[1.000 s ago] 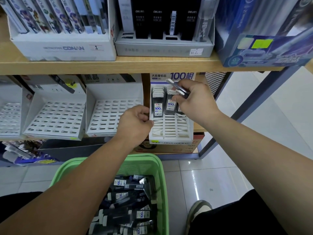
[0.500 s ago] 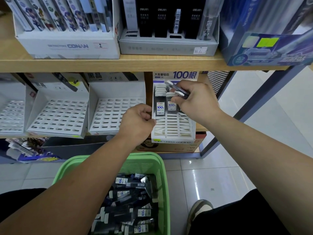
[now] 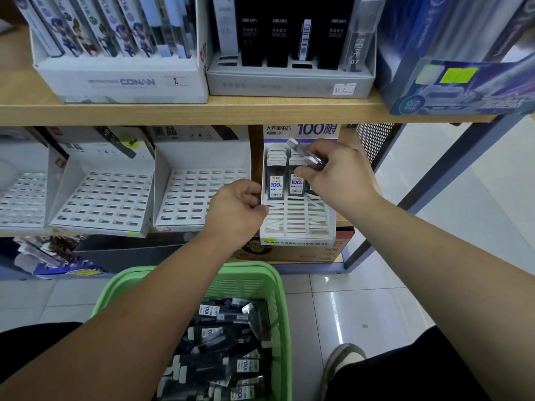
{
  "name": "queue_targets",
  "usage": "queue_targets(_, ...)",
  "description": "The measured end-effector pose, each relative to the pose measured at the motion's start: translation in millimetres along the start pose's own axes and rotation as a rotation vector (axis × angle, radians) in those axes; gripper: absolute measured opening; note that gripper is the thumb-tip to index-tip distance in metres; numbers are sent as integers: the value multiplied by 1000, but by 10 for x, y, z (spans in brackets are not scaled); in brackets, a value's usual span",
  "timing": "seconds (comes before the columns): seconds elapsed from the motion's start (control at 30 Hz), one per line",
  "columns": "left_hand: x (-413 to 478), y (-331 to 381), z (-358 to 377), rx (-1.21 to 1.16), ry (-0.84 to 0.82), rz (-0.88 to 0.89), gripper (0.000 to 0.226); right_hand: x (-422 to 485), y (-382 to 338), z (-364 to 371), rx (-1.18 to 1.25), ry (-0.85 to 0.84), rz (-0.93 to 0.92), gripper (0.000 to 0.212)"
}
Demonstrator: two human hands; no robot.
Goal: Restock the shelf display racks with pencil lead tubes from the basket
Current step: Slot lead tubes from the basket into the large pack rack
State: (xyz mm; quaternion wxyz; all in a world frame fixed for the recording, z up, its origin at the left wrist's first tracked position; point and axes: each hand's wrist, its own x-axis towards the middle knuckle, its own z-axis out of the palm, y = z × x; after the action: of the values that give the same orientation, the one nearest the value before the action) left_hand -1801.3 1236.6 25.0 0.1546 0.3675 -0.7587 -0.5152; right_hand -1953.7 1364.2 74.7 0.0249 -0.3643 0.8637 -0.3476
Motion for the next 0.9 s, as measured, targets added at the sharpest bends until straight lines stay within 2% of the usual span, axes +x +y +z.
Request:
queue_targets(0.07,-22,48,-39,156,114,88,27,-4,-14,-12,136,-8,11,17)
queue_targets(0.13,-94,200,-75,211,185,212,20,-40,-80,-78,501,-59,155,22)
queue_targets(0.2,-219,406,-37,57,50,227,18,-99,-162,-140,835,-158,338,26)
queue_targets(0.23,-289,499,13,-32,-60,192,21,-133,-202,-153,902,-194,397,24)
queue_targets(0.27,-359,570,67,-109,-156,147,25,-159,-242,-162,939,-209,435,21)
queue_targets(0.33,-436,624,163,-201,-243,65,32,-185,-302,-182,1010,-205,479,25)
queue_targets(0.47,-473,587,171,-210,-283,55,28,-189,-333,-218,1120,-225,508,33)
queue_targets(0.57,-450,557,118,-200,-281,81,24,-194,-313,-214,975,-127,425,24)
queue_targets(0.67,-386,506,38,-181,-239,74,22,-169,-189,-261,814,-41,482,55)
queue_targets(0.77,-340,468,-26,-180,-215,32,18,-152,-46,-319,938,-139,597,52)
queue_targets(0.9,-272,431,-2,-157,-198,-22,11,-122,36,-376,1019,-241,571,40)
